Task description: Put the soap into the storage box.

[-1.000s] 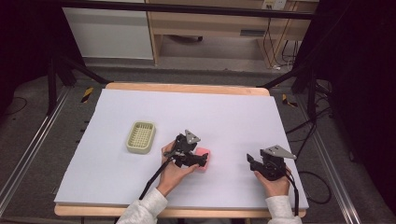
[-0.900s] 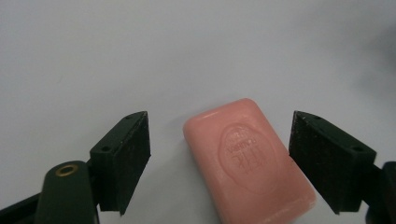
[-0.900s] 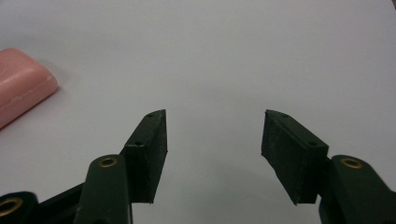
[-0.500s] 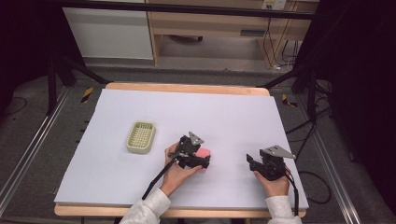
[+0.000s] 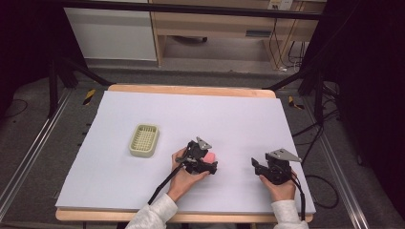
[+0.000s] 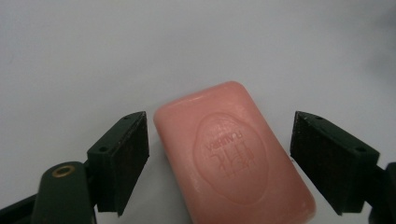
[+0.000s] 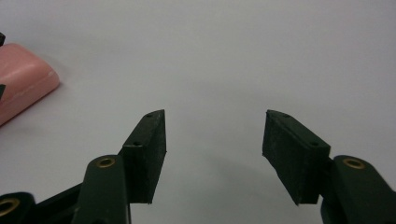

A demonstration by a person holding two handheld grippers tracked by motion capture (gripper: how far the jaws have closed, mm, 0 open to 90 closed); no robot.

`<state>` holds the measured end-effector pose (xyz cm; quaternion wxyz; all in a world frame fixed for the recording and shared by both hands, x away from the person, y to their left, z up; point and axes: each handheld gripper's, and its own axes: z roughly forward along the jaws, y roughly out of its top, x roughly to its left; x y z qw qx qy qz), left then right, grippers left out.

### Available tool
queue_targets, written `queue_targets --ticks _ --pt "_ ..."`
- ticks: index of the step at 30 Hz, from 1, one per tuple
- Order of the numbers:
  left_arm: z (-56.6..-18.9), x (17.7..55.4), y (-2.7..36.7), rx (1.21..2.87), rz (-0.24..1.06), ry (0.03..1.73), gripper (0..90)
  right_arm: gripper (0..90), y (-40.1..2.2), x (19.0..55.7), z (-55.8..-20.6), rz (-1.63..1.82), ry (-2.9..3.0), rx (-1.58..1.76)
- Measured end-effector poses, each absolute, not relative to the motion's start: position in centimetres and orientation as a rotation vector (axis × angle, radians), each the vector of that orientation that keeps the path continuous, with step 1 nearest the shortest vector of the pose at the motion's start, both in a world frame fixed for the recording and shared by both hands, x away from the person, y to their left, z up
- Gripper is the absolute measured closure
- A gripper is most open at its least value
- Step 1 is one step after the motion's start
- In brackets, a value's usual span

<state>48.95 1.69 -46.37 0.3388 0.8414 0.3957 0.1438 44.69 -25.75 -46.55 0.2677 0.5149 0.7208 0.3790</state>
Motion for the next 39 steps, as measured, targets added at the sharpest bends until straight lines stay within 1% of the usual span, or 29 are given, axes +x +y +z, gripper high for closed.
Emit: queue_targets --ticks 4,18,24,25,29,34,37,39 --pt "-46.5 48.8 1.5 2.2 0.386 1.035 22.3 40.0 -25.7 44.7 -46.6 1.024 1.946 1.39" --pt "-46.2 48.7 2.3 2.195 0.326 1.033 35.2 41.4 -25.7 44.7 -46.6 1.029 1.95 1.387" --pt "-46.0 48.8 2.2 2.205 0.323 1.035 34.9 41.4 -25.7 44.7 -46.6 1.03 1.95 1.389" --pt "-46.0 48.9 2.1 2.21 0.334 1.031 32.1 41.3 -25.8 44.7 -46.6 1.028 1.951 1.385" --pt "-46.0 49.3 1.8 2.249 0.331 1.036 28.4 41.2 -25.8 44.7 -46.6 1.029 1.953 1.386" --pt "-46.4 49.7 1.7 2.274 0.302 1.042 28.5 41.2 -25.8 44.7 -46.6 1.033 1.955 1.391" --pt "-46.5 49.9 1.6 2.285 0.277 1.035 32.5 41.3 -25.8 44.7 -46.5 1.042 1.958 1.403" --pt "-46.5 49.8 1.5 2.291 0.287 1.037 33.1 41.4 -25.8 44.7 -46.6 1.038 1.955 1.397"
